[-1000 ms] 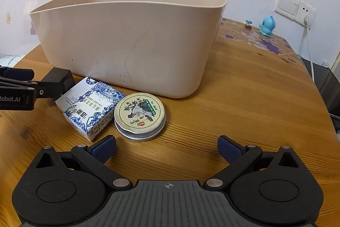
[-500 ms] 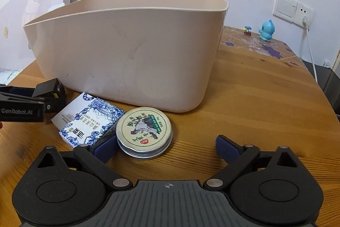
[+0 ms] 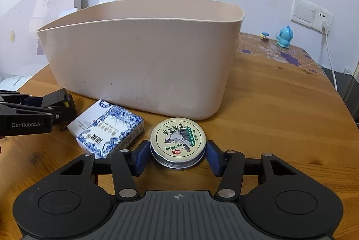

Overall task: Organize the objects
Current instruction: 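Grasp the black cube box with left tool while right tool grasps the round tin, then drop black cube into basket with left tool while right tool drops round tin in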

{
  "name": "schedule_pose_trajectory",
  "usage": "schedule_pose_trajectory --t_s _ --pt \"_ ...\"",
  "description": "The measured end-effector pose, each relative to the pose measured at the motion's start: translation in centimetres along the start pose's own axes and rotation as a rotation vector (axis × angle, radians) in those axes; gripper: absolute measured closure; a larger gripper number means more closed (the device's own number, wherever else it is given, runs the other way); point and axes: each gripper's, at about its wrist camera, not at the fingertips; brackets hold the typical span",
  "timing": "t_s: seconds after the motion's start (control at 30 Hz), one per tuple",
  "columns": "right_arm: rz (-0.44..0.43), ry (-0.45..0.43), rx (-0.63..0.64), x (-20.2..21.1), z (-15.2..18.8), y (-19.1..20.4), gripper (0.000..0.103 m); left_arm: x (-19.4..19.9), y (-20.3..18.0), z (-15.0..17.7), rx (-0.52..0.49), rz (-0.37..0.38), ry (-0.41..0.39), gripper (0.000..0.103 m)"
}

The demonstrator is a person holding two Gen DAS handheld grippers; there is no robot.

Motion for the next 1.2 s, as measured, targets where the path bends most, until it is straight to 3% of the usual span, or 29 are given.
schedule_pose_trajectory --t_s 0.57,0.9,1.2 --pt "-0.046 -0.092 -0.01 7.1 -1.2 -0.1 0.052 7.2 0.8 -0.1 -0.01 -0.016 -0.097 0.053" --pt "-0.073 -0.198 0.019 10.7 -4.4 0.8 0.052 11.1 0.8 -3.0 -0.041 -0.012 -0.201 0.053" --pt "-0.081 -0.282 0.017 11.6 -8.0 1.6 0.052 11.4 0.3 -6.9 -0.068 -0.021 -0.276 0.053"
Point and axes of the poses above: each gripper's, at about its wrist camera, not at the fingertips, and x roughly against the way its jaws point, y to its left, z to its underside, and after that the axes turned 7 degrees about -x, right-handed
